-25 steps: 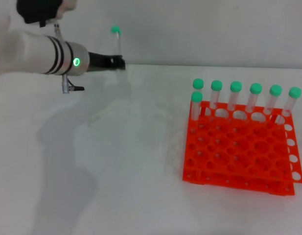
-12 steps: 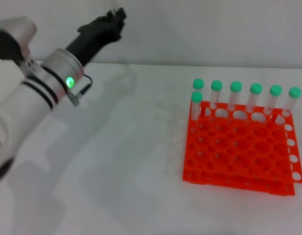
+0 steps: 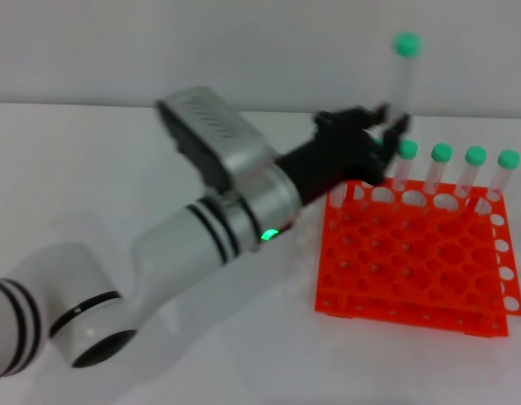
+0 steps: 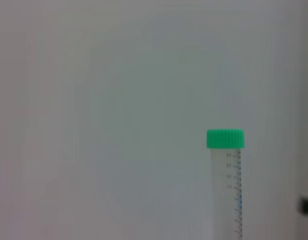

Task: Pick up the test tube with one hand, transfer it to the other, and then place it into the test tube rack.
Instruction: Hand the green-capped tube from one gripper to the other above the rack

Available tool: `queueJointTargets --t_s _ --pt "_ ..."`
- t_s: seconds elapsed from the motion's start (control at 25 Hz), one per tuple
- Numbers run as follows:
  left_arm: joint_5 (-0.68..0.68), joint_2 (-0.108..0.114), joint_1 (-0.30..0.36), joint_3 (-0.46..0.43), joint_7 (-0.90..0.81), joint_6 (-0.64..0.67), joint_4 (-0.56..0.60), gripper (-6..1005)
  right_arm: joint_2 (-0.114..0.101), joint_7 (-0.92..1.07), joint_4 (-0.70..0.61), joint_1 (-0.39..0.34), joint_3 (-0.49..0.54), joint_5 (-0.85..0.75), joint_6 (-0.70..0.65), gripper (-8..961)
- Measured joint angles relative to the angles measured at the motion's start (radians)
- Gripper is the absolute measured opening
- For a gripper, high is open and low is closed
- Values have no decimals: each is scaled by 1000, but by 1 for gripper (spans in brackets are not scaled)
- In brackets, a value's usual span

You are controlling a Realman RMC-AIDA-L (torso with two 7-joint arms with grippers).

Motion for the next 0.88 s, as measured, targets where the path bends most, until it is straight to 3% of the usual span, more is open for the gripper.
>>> queueJointTargets --t_s 0.2,0.32,0.88 --pt "46 -6 -56 -5 35 -148 85 196 -69 147 -103 -12 -126 -106 226 872" --pt "82 -8 -72 -5 39 -181 102 196 -86 187 -126 8 -137 -171 322 871" --pt "109 -9 -92 -20 33 -226 122 197 -49 285 -220 92 -181 -339 368 869"
